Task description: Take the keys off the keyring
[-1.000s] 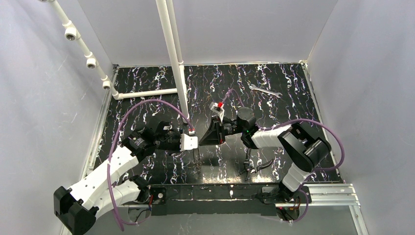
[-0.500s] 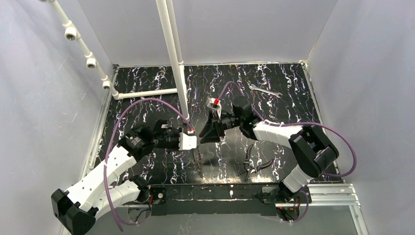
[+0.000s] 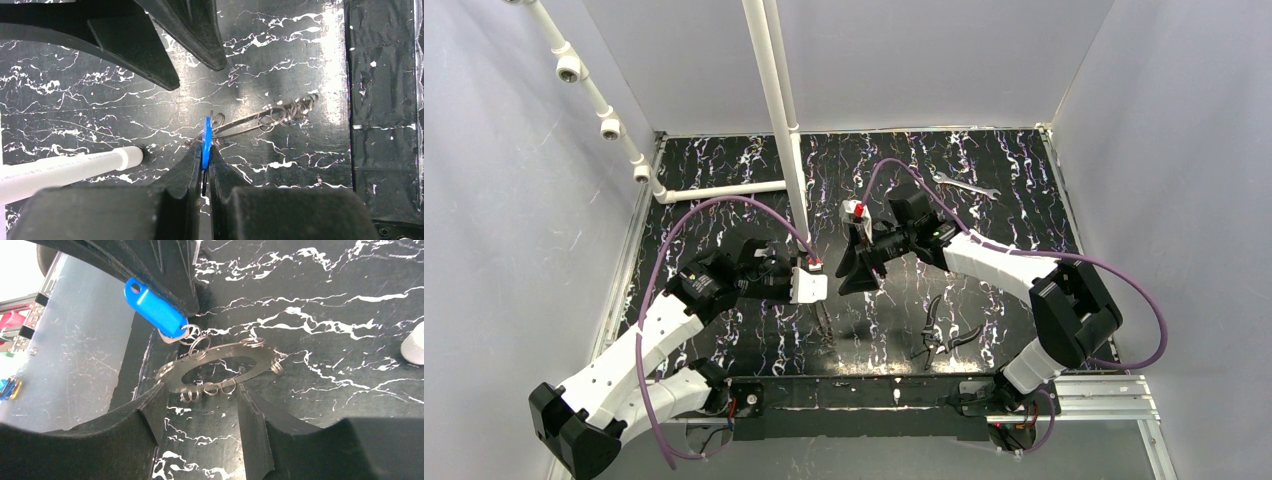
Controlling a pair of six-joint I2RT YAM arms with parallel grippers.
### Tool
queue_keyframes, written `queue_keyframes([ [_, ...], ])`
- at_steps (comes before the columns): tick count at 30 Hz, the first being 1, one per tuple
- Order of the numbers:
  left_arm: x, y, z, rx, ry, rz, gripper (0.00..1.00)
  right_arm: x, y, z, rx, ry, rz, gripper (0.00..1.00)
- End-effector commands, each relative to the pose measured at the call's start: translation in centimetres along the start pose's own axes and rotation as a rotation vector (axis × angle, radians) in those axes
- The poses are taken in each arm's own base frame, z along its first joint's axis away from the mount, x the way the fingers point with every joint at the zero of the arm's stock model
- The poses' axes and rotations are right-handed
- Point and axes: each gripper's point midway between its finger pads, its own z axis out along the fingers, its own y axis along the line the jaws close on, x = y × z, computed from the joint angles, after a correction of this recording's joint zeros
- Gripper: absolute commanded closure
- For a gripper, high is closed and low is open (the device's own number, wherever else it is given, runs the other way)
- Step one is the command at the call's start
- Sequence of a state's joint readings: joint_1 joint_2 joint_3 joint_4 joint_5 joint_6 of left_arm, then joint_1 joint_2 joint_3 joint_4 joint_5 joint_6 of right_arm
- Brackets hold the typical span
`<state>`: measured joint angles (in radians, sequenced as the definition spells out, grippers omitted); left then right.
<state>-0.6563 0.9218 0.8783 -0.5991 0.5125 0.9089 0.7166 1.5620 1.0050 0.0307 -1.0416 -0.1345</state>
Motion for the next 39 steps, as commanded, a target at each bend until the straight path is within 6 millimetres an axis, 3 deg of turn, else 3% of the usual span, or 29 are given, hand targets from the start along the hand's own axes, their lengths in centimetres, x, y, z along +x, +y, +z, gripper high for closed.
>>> queue_keyframes([
  [1, -1.5, 0.4, -0.6, 0.000, -0.038, 0.020, 1.00, -1.6, 1.1, 0.1, -0.014, -0.003, -0.065, 0.38],
  [13, -1.7, 0.6, -0.4, 0.001, -0.047, 0.010, 1.00, -2.0, 1.3, 2.8, -0.024, -0.004, -0.090, 0.39],
  [31, -1.6, 0.8, -0.4, -0.013, -0.044, 0.006, 1.00, -2.2, 1.1, 4.3, -0.007, -0.022, -0.064, 0.39],
  [39, -1.4, 0.9, -0.5, -0.021, -0.029, 0.000, 1.00, -1.5, 0.6, 4.3, 0.015, -0.009, -0.063, 0.48],
])
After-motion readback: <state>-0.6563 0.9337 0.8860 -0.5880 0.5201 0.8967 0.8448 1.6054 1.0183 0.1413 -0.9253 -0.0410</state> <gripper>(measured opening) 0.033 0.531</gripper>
